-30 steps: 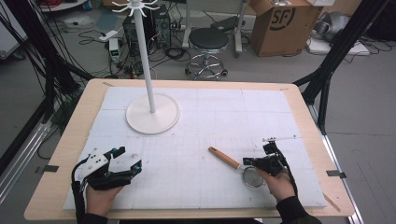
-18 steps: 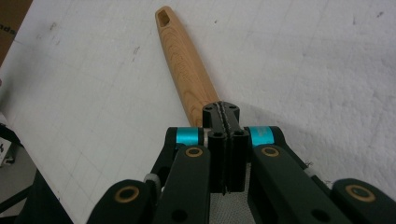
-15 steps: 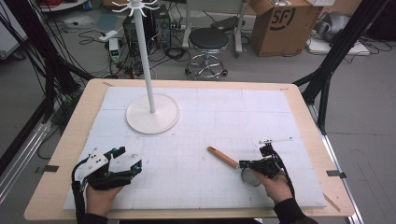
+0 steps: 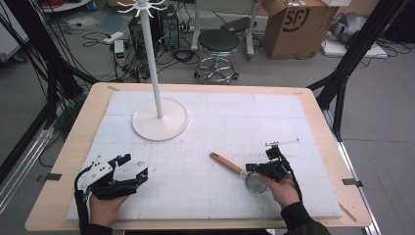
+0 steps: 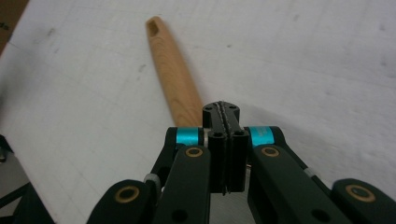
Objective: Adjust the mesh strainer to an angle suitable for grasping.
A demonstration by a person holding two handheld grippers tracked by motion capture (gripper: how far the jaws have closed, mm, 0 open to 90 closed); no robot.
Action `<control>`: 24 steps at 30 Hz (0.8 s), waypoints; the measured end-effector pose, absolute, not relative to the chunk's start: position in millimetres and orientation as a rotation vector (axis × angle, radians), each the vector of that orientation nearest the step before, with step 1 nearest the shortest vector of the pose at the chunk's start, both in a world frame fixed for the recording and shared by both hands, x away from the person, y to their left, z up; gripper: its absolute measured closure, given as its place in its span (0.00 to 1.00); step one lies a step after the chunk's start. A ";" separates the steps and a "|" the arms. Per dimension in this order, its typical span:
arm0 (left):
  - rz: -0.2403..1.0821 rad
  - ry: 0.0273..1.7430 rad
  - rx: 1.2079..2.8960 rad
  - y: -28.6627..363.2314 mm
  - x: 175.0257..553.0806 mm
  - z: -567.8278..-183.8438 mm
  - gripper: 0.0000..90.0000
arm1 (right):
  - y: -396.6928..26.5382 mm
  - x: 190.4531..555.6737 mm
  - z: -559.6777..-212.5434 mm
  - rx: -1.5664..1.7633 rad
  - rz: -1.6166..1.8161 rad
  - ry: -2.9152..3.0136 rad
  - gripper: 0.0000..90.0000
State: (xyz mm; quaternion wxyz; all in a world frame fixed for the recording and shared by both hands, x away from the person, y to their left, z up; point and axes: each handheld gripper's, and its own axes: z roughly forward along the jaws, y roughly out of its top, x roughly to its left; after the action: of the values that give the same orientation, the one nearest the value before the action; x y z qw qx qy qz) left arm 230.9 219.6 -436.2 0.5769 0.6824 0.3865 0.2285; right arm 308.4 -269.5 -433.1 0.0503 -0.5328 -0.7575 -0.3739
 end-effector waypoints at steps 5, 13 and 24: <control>0.536 0.902 1.601 218.8 230.7 -436.0 0.19 | -290.7 309.3 -439.0 -1.694 -1.142 -2.276 1.00; 0.537 0.905 1.604 217.9 231.0 -436.2 0.19 | -314.6 299.6 -444.2 -1.729 -1.139 -2.238 1.00; 0.537 0.905 1.604 218.0 231.1 -436.2 0.19 | -300.0 292.5 -437.3 -1.668 -1.133 -2.287 1.00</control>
State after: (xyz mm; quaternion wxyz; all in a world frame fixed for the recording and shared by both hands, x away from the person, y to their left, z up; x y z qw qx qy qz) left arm 231.1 218.0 -436.2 0.5742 0.6846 0.3862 0.2290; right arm 292.5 -300.0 -437.3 0.0461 -0.5464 -0.7493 -0.3713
